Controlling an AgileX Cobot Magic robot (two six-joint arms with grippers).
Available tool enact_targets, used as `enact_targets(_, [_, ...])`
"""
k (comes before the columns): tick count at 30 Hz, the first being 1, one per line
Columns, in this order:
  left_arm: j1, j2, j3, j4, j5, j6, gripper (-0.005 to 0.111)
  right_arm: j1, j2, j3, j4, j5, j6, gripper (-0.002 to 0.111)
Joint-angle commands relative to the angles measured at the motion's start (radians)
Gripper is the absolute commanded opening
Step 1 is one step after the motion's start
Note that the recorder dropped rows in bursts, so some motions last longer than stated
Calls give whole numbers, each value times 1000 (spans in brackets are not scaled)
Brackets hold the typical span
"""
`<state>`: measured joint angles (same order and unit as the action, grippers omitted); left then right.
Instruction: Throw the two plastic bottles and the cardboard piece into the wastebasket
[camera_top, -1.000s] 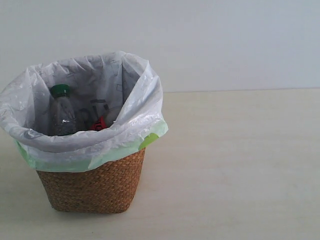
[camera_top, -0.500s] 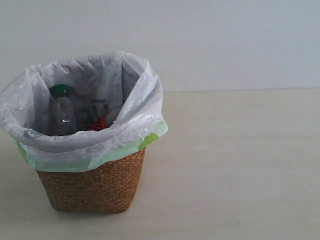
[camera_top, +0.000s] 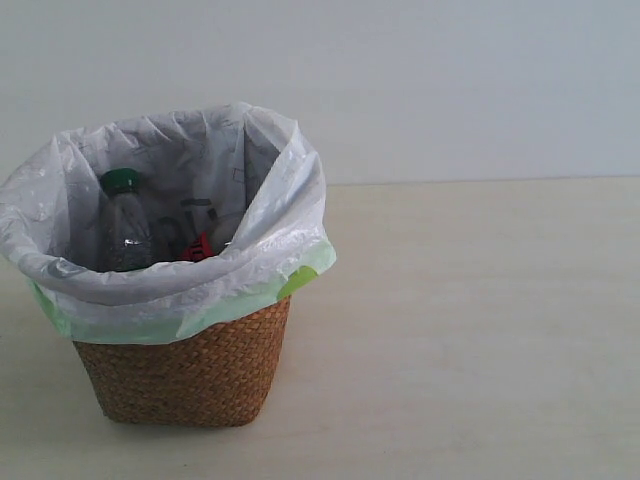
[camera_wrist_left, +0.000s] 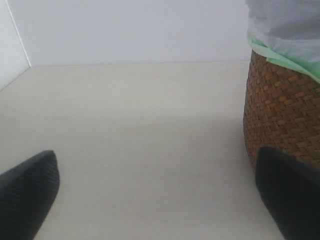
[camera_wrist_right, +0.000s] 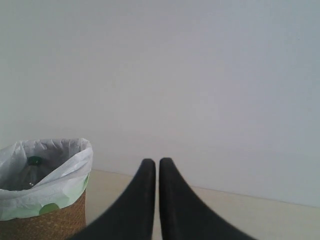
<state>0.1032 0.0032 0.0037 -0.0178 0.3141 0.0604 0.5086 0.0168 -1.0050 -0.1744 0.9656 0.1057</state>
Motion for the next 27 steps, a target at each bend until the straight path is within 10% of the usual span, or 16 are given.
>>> enact_targets(1, [4, -3, -4, 0, -6, -9, 108, -1, -4, 4, -1, 3, -11, 0])
enact_targets(27, [4, -3, -4, 0, -6, -9, 108, -9, -17, 5, 9, 1, -11, 0])
